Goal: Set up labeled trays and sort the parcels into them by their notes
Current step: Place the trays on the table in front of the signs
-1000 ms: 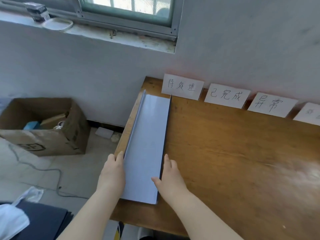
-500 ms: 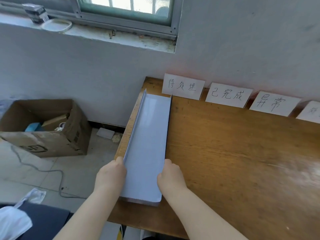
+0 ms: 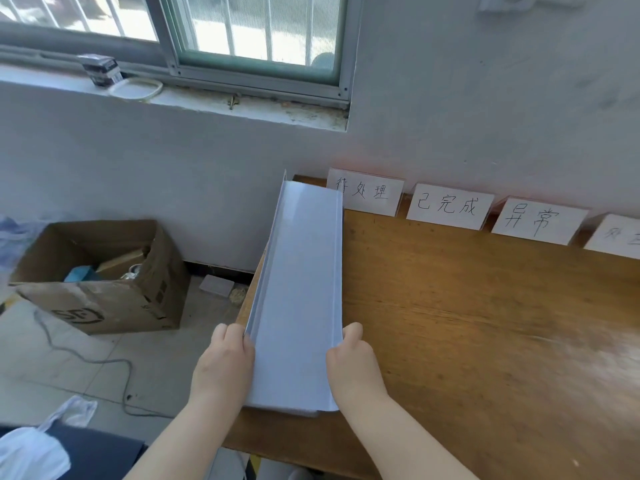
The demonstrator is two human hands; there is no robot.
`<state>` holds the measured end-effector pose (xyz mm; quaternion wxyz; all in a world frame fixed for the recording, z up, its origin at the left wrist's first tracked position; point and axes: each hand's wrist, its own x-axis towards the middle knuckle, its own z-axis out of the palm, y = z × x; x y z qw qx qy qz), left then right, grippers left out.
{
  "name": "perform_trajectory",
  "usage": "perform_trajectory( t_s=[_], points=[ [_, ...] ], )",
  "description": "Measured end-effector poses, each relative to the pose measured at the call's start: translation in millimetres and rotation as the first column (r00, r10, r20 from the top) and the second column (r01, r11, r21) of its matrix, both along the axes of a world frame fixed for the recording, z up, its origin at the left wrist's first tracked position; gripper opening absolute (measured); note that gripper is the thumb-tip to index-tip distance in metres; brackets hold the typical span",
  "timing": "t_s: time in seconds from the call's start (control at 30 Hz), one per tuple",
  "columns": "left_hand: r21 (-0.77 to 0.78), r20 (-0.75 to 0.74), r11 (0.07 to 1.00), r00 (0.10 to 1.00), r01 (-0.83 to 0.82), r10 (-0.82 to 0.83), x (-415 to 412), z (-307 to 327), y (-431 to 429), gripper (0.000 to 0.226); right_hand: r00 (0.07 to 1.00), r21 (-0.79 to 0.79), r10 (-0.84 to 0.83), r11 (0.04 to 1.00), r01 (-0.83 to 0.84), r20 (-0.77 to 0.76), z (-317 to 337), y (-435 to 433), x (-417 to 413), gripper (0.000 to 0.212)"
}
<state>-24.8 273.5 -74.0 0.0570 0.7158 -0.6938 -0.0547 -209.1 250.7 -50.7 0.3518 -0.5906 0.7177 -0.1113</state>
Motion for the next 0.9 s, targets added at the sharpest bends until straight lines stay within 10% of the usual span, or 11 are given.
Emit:
perform_trajectory(
  t_s=[0.2,0.9],
  points=[
    [-0.158,-0.369,0.960,0.916,-0.230,0.158,-18.8,13.5,4.7,0.009,0.999,-0.139,-0.019,0.990,0.012,-0.045,4.8,11.4,-34.8,0.002],
    [0.041,-0.365,0.998,0.929,-0.040,0.053,-305.2,37.9,46.3,0.015,0.916,-0.147,-0.399,0.908,0.392,-0.023,23.8,129.4,-354.9,0.002]
  ],
)
